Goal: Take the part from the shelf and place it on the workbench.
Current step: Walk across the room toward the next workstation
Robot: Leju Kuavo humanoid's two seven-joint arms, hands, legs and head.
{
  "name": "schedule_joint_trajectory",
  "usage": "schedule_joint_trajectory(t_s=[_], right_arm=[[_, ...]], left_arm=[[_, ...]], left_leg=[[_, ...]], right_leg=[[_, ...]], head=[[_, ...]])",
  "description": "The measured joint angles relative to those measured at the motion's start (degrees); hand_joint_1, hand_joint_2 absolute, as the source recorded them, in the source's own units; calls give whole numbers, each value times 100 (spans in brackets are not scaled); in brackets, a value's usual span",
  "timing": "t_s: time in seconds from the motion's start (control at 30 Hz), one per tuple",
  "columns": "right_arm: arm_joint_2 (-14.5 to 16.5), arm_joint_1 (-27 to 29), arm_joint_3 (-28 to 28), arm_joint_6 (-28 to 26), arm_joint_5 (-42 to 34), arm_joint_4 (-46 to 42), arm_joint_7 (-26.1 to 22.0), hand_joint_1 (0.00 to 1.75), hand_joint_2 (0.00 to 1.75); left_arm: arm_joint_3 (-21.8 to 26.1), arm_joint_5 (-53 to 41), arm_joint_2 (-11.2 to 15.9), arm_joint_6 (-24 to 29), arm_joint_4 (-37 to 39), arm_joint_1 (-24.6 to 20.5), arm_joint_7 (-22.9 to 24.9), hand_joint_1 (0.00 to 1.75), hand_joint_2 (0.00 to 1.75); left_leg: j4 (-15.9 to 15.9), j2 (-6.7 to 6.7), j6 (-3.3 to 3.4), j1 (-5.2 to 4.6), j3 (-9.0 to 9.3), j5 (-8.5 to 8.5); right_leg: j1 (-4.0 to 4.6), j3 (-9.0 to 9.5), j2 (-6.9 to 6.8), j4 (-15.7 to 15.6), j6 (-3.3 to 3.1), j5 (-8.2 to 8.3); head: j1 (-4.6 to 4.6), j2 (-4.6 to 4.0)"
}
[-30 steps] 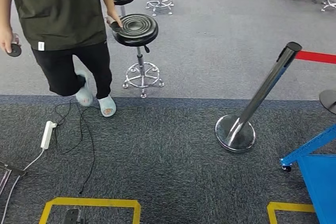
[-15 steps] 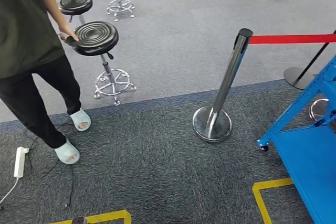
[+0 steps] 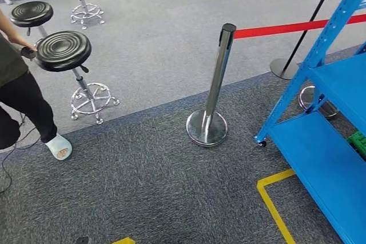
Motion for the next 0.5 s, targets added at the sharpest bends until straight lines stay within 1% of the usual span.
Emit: schedule_joint_trajectory(t_s=[0.03,0.07,0.1,0.17,0.2,0.23,0.27,0.3,0.33,0.37,0.4,0.43,0.47,0.5], right_arm=[[-20,-27,-1,7,-18,-5,-104,0,0],[-32,-62,-1,26,-45,-9,-248,0,0],[-35,-101,-1,52,-80,-8,-413,0,0],[-35,-167,0,125,-133,-7,-691,0,0],[-34,-194,1,157,-149,-6,-776,0,0],[-30,-225,1,186,-162,-4,-825,0,0],[-20,-259,0,202,-178,-3,-849,0,0],[-3,-288,0,203,-195,-2,-841,0,0],[18,-308,0,189,-214,-1,-792,0,0],[41,-310,-2,163,-230,-1,-707,0,0],[61,-292,-6,130,-241,0,-598,0,0],[78,-262,-11,91,-241,0,-467,0,0],[96,-228,-16,50,-223,0,-315,0,0],[110,-198,-19,10,-190,0,-165,0,0]], left_arm=[[16,30,7,-25,1,1,-27,0,0],[35,49,15,-50,1,-1,-45,0,0],[51,55,24,-69,1,-6,-45,0,0],[65,22,36,-74,1,-22,4,0,0],[66,-7,38,-54,1,-32,50,0,0],[66,-34,39,-23,1,-38,104,0,0],[66,-59,40,9,1,-40,165,0,0],[66,-90,42,32,1,-37,222,0,0],[66,-124,44,47,2,-29,264,0,0],[66,-161,45,54,2,-20,288,0,0],[65,-201,46,58,2,-11,290,0,0],[65,-234,46,62,2,-7,270,0,0],[64,-263,46,67,1,-5,233,0,0],[63,-294,46,72,2,-4,185,0,0]], left_leg=[[10,59,-34,-12,20,-27],[19,113,-69,-26,39,-47],[21,163,-100,-39,56,-59],[12,250,-148,-40,76,-65],[31,199,-176,-28,73,-95],[129,81,-201,-16,29,-178],[350,-73,-221,-6,-76,-322],[699,-238,-232,1,-245,-509],[1113,-327,-232,1,-455,-692],[1478,-364,-226,0,-652,-813],[1684,-380,-211,-3,-781,-824],[1663,-396,-186,-8,-803,-711],[1423,-435,-153,-14,-719,-504],[1050,-539,-115,-20,-562,-266]], right_leg=[[2,209,-108,-356,-13,111],[11,345,-175,-594,-43,168],[25,391,-197,-686,-86,169],[43,364,-61,-682,-190,185],[42,351,-6,-685,-229,194],[36,343,53,-694,-267,206],[28,337,114,-703,-302,220],[27,326,179,-706,-329,229],[32,317,250,-707,-350,234],[41,310,327,-707,-362,237],[51,310,409,-707,-368,238],[58,312,493,-707,-368,239],[62,316,581,-707,-365,242],[60,316,667,-707,-358,248]], head=[[-2,0],[-10,0],[-16,0],[-27,0],[-30,0],[-36,0],[-45,0],[-55,0],[-61,0],[-63,0],[-64,0],[-62,0],[-62,0],[-62,0]])
